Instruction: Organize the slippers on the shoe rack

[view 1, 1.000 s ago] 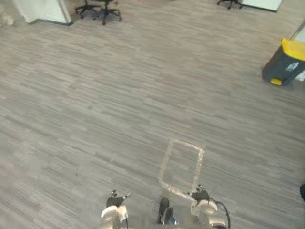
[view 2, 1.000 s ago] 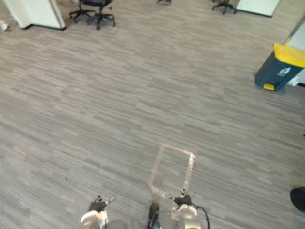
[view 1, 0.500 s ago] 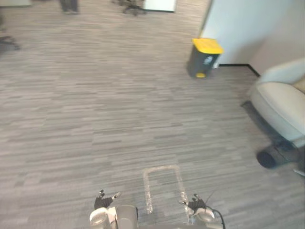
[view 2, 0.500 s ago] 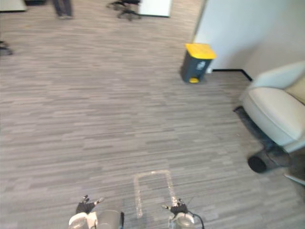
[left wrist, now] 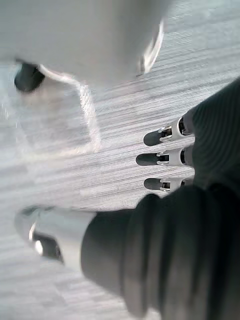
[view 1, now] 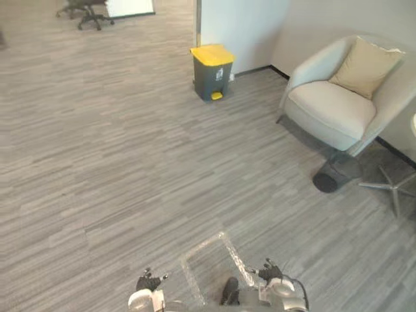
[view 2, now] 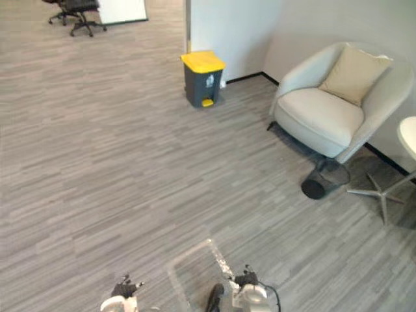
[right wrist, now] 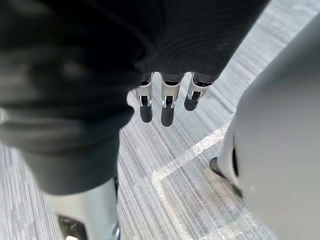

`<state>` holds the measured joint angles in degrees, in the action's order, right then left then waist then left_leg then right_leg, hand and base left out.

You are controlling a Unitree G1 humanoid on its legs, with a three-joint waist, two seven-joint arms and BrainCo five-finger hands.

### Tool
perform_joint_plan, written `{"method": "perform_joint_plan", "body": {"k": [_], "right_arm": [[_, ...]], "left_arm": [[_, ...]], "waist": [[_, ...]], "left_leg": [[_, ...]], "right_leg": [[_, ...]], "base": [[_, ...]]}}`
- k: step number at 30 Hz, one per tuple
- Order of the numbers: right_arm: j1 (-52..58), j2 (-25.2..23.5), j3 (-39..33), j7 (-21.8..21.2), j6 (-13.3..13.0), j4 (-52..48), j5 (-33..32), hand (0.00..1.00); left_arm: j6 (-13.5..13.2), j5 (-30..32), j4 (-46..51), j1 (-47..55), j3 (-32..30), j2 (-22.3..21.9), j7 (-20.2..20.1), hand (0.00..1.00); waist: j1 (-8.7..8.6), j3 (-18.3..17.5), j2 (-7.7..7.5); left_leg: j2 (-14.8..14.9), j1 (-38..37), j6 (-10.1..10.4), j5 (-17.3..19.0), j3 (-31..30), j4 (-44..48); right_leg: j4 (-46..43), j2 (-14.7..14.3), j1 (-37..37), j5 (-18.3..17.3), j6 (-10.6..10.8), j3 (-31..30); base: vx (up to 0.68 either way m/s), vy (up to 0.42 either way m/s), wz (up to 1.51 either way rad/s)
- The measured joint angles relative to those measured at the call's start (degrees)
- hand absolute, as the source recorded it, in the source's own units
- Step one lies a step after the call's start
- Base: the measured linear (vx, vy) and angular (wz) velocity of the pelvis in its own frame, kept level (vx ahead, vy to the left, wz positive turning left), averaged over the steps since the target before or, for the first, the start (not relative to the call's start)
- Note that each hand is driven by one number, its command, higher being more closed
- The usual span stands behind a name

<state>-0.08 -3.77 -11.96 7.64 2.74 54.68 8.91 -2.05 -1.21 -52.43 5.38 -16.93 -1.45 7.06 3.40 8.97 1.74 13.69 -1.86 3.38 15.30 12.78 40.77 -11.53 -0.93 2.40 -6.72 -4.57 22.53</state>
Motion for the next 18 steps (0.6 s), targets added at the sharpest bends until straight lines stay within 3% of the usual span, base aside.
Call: {"method": "perform_joint_plan", "body": {"k": [1,4,5,6,7,9,10,11,12,13,14,15,17,18], "right_arm": [[0.0,0.1,1.4,0.1,0.1,0.2,0.0,0.0],[-0.4,-0.4,1.8,0.1,0.2,0.4,-0.1,0.0],[-0.1,-0.2,1.7,0.2,0.3,0.4,-0.3,0.0],[-0.1,-0.2,1.5,0.2,0.3,0.4,-0.4,0.0],[0.0,-0.1,1.4,0.4,0.5,0.4,-0.6,0.0],[-0.1,-0.4,1.4,0.5,0.7,0.4,-0.6,0.0],[-0.1,-0.4,1.5,0.5,0.7,0.4,-0.6,0.0],[0.0,-0.4,1.5,0.6,0.7,0.5,-0.6,0.0],[0.2,-0.4,1.5,0.8,0.7,0.5,-0.6,0.0],[-0.1,-0.3,2.4,0.8,0.7,1.0,-0.7,0.0],[-0.1,-0.3,2.5,0.8,0.7,0.9,-0.7,0.0],[0.4,-0.3,2.4,0.9,0.5,0.7,-0.9,0.0],[0.7,-0.3,1.9,0.9,0.5,0.6,-1.1,0.0],[1.6,-0.3,2.0,0.9,0.4,0.5,-1.1,0.0]], "left_arm": [[0.0,-0.1,0.2,0.3,-0.8,-0.3,0.0,0.0],[0.0,0.0,1.4,0.5,-0.7,-0.7,0.0,0.0],[-0.1,-0.1,2.3,0.6,-0.7,-1.3,0.0,0.0],[-0.2,-0.1,2.4,0.6,-0.6,-1.4,0.0,0.0],[-0.3,-0.1,2.5,0.6,-0.6,-1.7,0.0,0.0],[-0.3,-0.1,2.5,0.3,-0.7,-1.7,0.0,0.0],[-0.3,-0.1,2.5,0.2,-0.7,-1.7,0.0,0.0],[-0.5,-0.1,2.5,0.1,-0.7,-2.0,0.0,0.0],[-0.8,-0.1,2.3,0.2,-0.7,-2.3,0.0,0.0],[-1.2,-0.1,2.2,0.0,-1.0,-2.1,0.0,0.0],[-1.2,-0.1,2.2,0.0,-1.1,-2.1,0.0,0.0],[-1.4,-0.1,2.2,0.1,-1.2,-1.8,0.0,0.0],[-1.4,-0.7,2.1,0.0,-1.5,-1.5,0.1,0.0],[-1.3,-1.1,2.1,0.0,-1.5,-1.6,0.1,0.0]], "waist": [[0.33,0.3,0.22],[1.18,0.4,-0.07],[1.6,0.3,-0.51],[1.78,0.2,-0.47],[1.96,0.2,-0.31],[2.29,0.3,-0.48],[2.33,0.4,-0.59],[2.6,0.4,-0.52],[2.94,0.2,0.07],[3.21,0.0,0.02],[3.16,-0.1,-0.22],[3.04,-0.5,-1.26],[3.79,-0.5,-1.78],[4.35,-0.3,-2.09]], "left_leg": [[1.9,4.0,-0.9,-1.7,-1.8,9.8],[0.5,7.3,0.2,0.5,-3.5,14.4],[-2.2,9.5,-0.2,2.3,-4.3,9.0],[-3.1,9.8,-0.2,2.8,-4.7,5.9],[-5.6,10.0,0.0,3.3,-6.7,-3.0],[-10.3,11.9,-0.9,2.5,-13.9,-12.7],[-10.9,12.0,-1.0,2.2,-14.8,-13.8],[-12.8,11.9,-1.1,-0.8,-18.6,-18.8],[-13.0,11.4,-0.5,-5.8,-19.8,-20.1],[-13.2,10.2,-1.4,-7.7,-17.8,-19.7],[-13.3,9.9,-2.0,-7.3,-17.3,-19.9],[-13.5,9.7,-3.0,-6.0,-15.2,-19.7],[-13.1,8.5,-3.7,-3.6,-12.2,-19.3],[-12.9,6.0,-4.3,-2.4,-9.2,-20.1]], "right_leg": [[0.5,-1.9,-2.0,-0.8,-1.7,-2.1],[0.7,-2.7,-4.7,-2.4,-2.8,-6.8],[1.9,-2.7,-5.8,-2.0,-2.1,-10.9],[2.0,-2.7,-6.0,-1.9,-1.9,-12.0],[2.6,-2.7,-6.6,-2.0,-1.6,-15.0],[2.9,-2.0,-8.0,-2.5,-0.7,-19.0],[2.9,-1.9,-8.3,-2.6,-0.5,-19.5],[2.9,-1.6,-9.4,-3.4,0.8,-21.6],[2.8,-1.8,-9.8,-4.0,1.8,-22.9],[2.5,-1.1,-10.9,-4.7,3.2,-24.8],[2.3,-0.8,-10.9,-4.8,3.6,-25.0],[1.7,0.0,-10.5,-5.0,4.0,-25.3],[0.9,0.5,-10.4,-5.3,4.5,-27.0],[-2.5,1.3,-9.7,-6.4,6.2,-27.6]], "base": [[0.37,-0.151,-0.75],[0.3,-0.072,-1.16],[0.2,-0.01,-1.15],[0.36,0.052,-1.5],[0.27,0.101,-1.0],[0.28,0.131,-0.97],[0.31,0.186,-0.88],[0.3,0.201,-0.75],[0.35,0.284,-0.96],[0.23,0.208,-0.59],[0.32,0.298,-0.65],[0.22,0.211,-0.75],[0.21,0.214,-0.92],[0.14,0.165,-1.12]]}}
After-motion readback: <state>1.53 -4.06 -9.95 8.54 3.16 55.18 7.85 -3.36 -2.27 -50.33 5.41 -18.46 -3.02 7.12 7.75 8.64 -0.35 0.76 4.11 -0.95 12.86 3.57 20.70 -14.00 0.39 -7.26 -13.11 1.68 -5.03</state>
